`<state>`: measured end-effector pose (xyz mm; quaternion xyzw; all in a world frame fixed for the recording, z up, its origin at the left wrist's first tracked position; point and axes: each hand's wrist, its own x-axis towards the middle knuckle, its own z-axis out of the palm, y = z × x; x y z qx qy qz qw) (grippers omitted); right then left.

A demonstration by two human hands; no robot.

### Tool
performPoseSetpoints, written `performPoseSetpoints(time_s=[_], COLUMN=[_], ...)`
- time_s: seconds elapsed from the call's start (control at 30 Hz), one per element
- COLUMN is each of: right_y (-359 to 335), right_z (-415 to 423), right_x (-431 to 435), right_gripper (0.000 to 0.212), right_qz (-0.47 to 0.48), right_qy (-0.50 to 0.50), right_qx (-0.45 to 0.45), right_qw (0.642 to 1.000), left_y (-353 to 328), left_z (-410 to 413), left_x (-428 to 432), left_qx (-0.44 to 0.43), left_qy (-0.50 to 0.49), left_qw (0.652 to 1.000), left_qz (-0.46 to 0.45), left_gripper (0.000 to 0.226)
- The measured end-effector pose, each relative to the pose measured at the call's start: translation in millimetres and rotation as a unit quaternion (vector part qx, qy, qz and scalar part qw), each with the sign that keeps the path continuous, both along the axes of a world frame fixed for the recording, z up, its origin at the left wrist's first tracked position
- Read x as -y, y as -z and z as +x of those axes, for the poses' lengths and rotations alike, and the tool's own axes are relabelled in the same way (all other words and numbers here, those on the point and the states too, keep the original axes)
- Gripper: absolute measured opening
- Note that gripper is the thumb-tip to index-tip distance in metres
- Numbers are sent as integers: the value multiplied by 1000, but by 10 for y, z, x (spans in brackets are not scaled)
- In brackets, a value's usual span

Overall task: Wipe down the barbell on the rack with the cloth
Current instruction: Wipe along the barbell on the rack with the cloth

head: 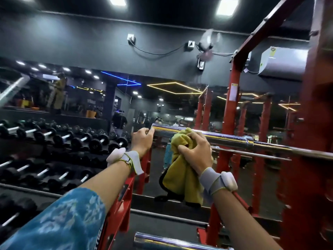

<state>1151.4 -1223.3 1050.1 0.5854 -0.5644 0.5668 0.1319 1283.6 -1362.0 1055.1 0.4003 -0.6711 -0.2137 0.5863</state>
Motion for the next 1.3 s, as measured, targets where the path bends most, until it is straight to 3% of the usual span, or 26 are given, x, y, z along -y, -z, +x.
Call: performPoseSetpoints(time_s=[0.23, 0.33, 0.4, 0.47, 0.67, 0.77, 0.9, 1.03, 1.17, 1.23, 1.3], right_y=[-16, -35, -16, 19, 92, 149, 14, 73, 238, 210, 102], right_z=[111, 171, 207, 239, 223, 96, 105, 194, -7, -85, -46], right_x=[727, 1073, 1209, 1335, 1570, 1530, 1513, 1590, 1541, 1460, 1421], right_gripper=[50, 50, 48, 47, 45, 42, 41, 42, 34, 33, 35], right_qz=[-121, -133, -125, -102, -117, -139, -145, -146, -179, -182, -167], right_qy=[123, 155, 182, 235, 284, 311, 325, 303, 279, 301, 307], right_qx=[-147, -186, -202, -223, -270, -265, -188, -261, -316, -270, -180], right_qw=[974, 961, 954, 941, 913, 902, 915, 905, 889, 896, 919], left_y=[-118, -154, -200, -208, -148, -167, -277, -287, -292, -331, -316], left_z=[-114, -161, -199, -278, -543, -555, -586, -559, -563, -584, -611], left_x=[624, 870, 947, 1020, 1324, 1398, 1306, 1225, 1246, 1247, 1281], left_qx=[-33, -67, -142, -203, -262, -254, -241, -255, -246, -230, -221], left_qy=[68, 131, 190, 240, 348, 355, 365, 335, 318, 290, 279], left_qw=[997, 989, 970, 947, 896, 893, 893, 901, 910, 925, 932], left_qz=[-5, 23, 47, 69, 84, 109, 111, 107, 98, 89, 72], left_gripper=[36, 53, 59, 45, 45, 60, 52, 36, 46, 39, 53])
